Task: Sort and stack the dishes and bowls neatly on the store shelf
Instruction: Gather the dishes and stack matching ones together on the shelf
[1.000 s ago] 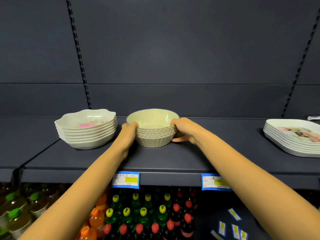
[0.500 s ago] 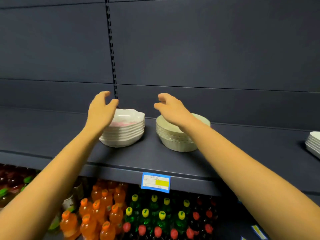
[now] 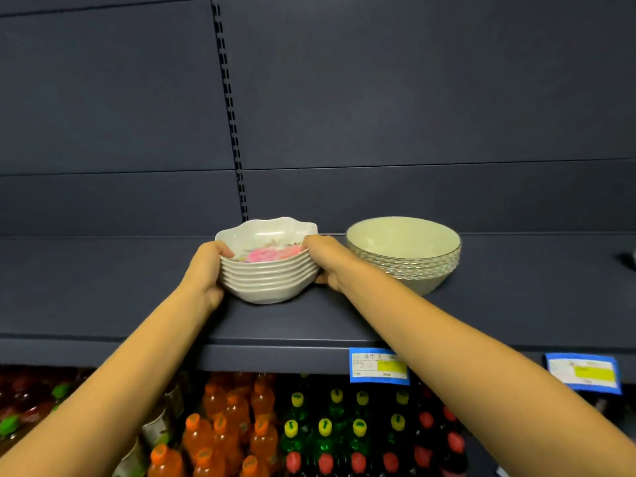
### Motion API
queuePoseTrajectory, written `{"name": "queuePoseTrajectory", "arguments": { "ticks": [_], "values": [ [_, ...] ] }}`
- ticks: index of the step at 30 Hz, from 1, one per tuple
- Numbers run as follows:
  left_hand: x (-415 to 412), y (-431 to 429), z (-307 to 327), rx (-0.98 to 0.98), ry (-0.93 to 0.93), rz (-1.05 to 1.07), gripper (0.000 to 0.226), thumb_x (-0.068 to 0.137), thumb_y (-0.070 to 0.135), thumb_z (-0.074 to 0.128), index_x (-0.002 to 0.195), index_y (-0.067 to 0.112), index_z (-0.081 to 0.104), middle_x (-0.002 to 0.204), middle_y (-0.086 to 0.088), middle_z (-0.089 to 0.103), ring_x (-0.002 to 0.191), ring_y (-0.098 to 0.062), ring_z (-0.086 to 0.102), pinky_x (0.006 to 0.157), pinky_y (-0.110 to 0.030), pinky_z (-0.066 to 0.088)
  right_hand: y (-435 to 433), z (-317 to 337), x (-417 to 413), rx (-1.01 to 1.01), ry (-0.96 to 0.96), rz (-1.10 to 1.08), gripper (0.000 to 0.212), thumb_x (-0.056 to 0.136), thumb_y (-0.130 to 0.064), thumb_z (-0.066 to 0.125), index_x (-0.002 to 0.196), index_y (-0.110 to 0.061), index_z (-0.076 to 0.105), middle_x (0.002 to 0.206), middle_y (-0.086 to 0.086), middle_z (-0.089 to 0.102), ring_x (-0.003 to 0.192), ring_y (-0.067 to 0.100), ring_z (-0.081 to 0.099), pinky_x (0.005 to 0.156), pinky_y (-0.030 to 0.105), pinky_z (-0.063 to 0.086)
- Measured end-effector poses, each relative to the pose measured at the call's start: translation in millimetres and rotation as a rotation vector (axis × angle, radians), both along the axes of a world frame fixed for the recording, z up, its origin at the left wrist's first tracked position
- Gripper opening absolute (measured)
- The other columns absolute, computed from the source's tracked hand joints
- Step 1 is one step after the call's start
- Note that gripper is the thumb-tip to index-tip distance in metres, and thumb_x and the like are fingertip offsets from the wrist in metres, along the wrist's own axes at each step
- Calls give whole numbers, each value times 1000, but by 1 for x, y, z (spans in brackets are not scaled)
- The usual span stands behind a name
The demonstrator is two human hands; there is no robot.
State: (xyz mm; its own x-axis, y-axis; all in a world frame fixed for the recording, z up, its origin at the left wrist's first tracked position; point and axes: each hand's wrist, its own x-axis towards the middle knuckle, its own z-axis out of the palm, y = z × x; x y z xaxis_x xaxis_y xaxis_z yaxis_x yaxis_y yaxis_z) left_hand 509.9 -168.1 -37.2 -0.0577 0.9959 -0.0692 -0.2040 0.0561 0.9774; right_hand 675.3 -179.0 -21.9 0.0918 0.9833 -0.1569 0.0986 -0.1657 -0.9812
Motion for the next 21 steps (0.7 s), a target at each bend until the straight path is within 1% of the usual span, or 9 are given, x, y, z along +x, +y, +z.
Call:
{"name": "queuePoseTrajectory", "arguments": {
  "ticks": [3, 6, 9, 11, 13, 14, 16, 19, 21],
  "values": [
    [-8, -3, 13, 50, -10, 8, 28, 70, 4, 36, 91, 7, 55, 88, -12, 57, 74, -27, 57, 70, -32, 46, -9, 12, -7, 70, -8, 0, 25, 91, -8, 35, 68, -16, 43, 62, 1, 47, 57, 14, 44, 57, 25, 36],
    [-4, -10, 46, 182, 14, -17, 25, 76, 6, 35, 87, 8, 57, 89, -11, 57, 73, -24, 57, 69, -31, 45, -20, 38, 0, 171, 15, -21, 24, 90, -7, 37, 68, -13, 45, 59, 1, 46, 55, 15, 44, 60, 29, 39],
    [21, -20, 78, 333, 24, -73, 29, 80, 7, 36, 89, 14, 63, 86, -3, 63, 76, -19, 59, 71, -29, 46, -38, 71, 26, 271, 26, -53, 28, 89, -4, 36, 64, -13, 43, 40, -3, 45, 40, 12, 45, 46, 21, 40],
    [47, -24, 93, 380, -7, -123, 28, 82, 9, 38, 90, 16, 64, 87, -1, 64, 77, -16, 59, 69, -27, 46, -48, 87, 53, 334, 30, -97, 30, 89, -2, 34, 62, -13, 41, 31, -6, 41, 41, 15, 42, 53, 24, 39],
    [80, -24, 104, 378, -44, -169, 26, 83, 11, 40, 99, 15, 60, 94, -2, 62, 78, -17, 58, 64, -23, 46, -58, 98, 84, 361, 15, -152, 28, 87, -1, 34, 62, -12, 41, 44, -1, 42, 50, 17, 40, 66, 34, 40],
    [98, -24, 107, 369, -57, -191, 26, 83, 12, 40, 101, 15, 59, 97, -3, 61, 78, -17, 57, 62, -22, 45, -63, 101, 101, 359, -1, -182, 27, 86, -1, 34, 62, -12, 41, 50, 1, 40, 52, 18, 40, 70, 37, 40],
    [138, -25, 110, 350, -57, -240, 26, 82, 14, 42, 102, 14, 58, 98, -5, 61, 76, -17, 57, 61, -22, 45, -74, 102, 138, 354, -22, -247, 27, 84, 0, 35, 61, -13, 40, 51, 1, 38, 53, 18, 38, 72, 38, 38],
    [202, -31, 105, 312, -50, -303, 21, 83, 15, 44, 97, 12, 59, 89, -4, 62, 76, -17, 56, 64, -26, 44, -90, 99, 194, 341, -39, -326, 30, 86, 0, 35, 60, -13, 42, 37, -2, 43, 51, 17, 40, 68, 36, 41],
    [244, -38, 98, 270, -42, -340, 13, 84, 13, 43, 85, 13, 56, 77, -2, 58, 72, -17, 53, 65, -27, 41, -100, 94, 231, 328, -62, -370, 31, 87, 1, 34, 60, -12, 42, 30, -4, 42, 50, 18, 40, 56, 31, 41]
  ]
}}
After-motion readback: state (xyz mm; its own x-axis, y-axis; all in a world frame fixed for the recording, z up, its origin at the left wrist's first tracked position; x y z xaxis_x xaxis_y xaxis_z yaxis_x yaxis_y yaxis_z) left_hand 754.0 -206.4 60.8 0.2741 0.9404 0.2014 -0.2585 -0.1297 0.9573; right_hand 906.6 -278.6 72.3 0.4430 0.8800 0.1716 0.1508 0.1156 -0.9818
